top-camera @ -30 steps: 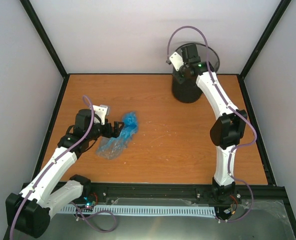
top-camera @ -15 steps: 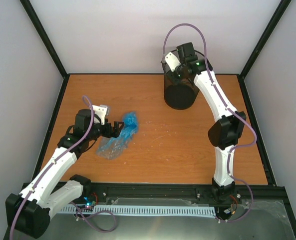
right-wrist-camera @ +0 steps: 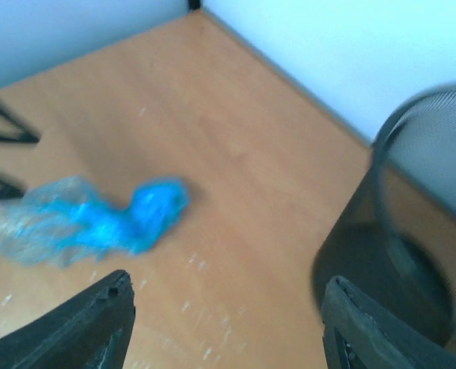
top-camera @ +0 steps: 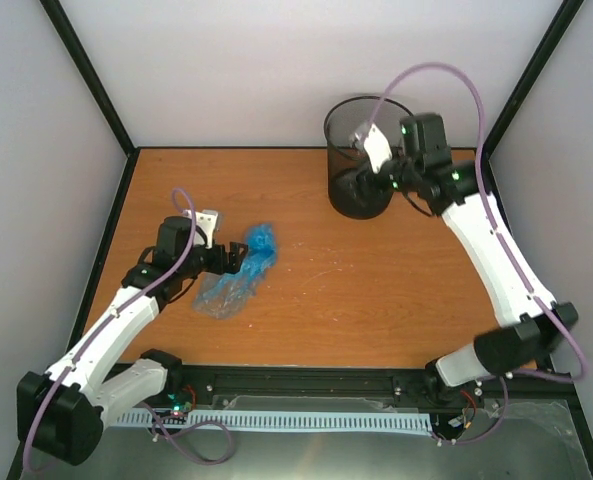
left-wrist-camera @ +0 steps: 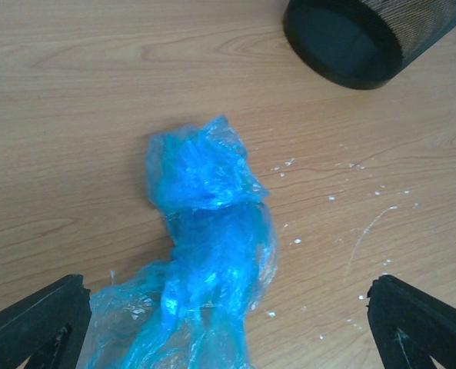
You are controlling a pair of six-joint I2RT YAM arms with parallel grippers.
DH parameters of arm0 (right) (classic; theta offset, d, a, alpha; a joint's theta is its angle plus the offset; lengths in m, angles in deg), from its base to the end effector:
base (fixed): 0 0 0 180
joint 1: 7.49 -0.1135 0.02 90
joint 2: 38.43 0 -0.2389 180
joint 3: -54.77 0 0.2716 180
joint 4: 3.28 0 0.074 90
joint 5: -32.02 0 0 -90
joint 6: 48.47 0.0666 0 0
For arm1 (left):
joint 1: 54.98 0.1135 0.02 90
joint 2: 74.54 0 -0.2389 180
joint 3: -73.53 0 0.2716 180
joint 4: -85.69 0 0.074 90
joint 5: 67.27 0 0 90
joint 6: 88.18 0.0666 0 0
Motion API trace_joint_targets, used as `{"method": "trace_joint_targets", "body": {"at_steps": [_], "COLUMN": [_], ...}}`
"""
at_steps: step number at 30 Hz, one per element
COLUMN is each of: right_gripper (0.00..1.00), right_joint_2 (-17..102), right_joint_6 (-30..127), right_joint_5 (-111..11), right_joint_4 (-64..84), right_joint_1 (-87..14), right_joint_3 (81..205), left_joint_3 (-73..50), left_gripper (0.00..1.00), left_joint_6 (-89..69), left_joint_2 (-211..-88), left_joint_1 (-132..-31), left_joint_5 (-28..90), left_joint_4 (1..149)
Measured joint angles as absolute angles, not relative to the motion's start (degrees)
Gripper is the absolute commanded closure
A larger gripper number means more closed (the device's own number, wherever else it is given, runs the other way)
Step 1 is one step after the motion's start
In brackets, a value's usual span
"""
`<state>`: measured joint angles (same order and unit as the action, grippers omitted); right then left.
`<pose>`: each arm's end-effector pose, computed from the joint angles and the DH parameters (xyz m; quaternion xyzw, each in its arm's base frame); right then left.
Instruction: Put the trash bags into the trash bin
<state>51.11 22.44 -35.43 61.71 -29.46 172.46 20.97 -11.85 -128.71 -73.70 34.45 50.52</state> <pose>0.3299 0.1606 0.3993 -0.3895 0.7907 0.1858 0.4343 0.2449 -0.0973 0.2162 0.0849 0.8865 -0.2119 0.4024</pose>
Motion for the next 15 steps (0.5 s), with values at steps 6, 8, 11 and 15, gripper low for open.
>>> {"method": "trace_joint_targets", "body": {"at_steps": [6, 8, 11, 15], "right_gripper": [0.33, 0.33, 0.33, 0.33], "right_joint_2": [35.6, 33.1, 28.0, 19.0], "right_joint_6": [23.8, 23.2, 22.0, 21.4], "right_joint_5": [-31.1, -30.9, -30.8, -29.3], "right_joint_4": [55.5, 55.2, 54.5, 52.3], "right_joint_1": [-29.8, -29.9, -29.9, -30.0], "right_joint_3": [143.2, 137.1, 129.0, 120.1], "left_joint_3": [20.8, 20.8, 20.0, 18.6], "left_gripper": [0.0, 0.01, 0.01, 0.03], "left_joint_6": [-12.1, -12.5, -13.6, -16.0], "left_joint_2": [-135.6, -138.0, -141.9, -147.6], "left_joint_1": [-73.7, -73.7, -73.7, -73.8], "left_joint_5": [32.4, 31.9, 31.5, 31.5], "left_joint_4": [50.1, 49.6, 48.4, 47.6]}}
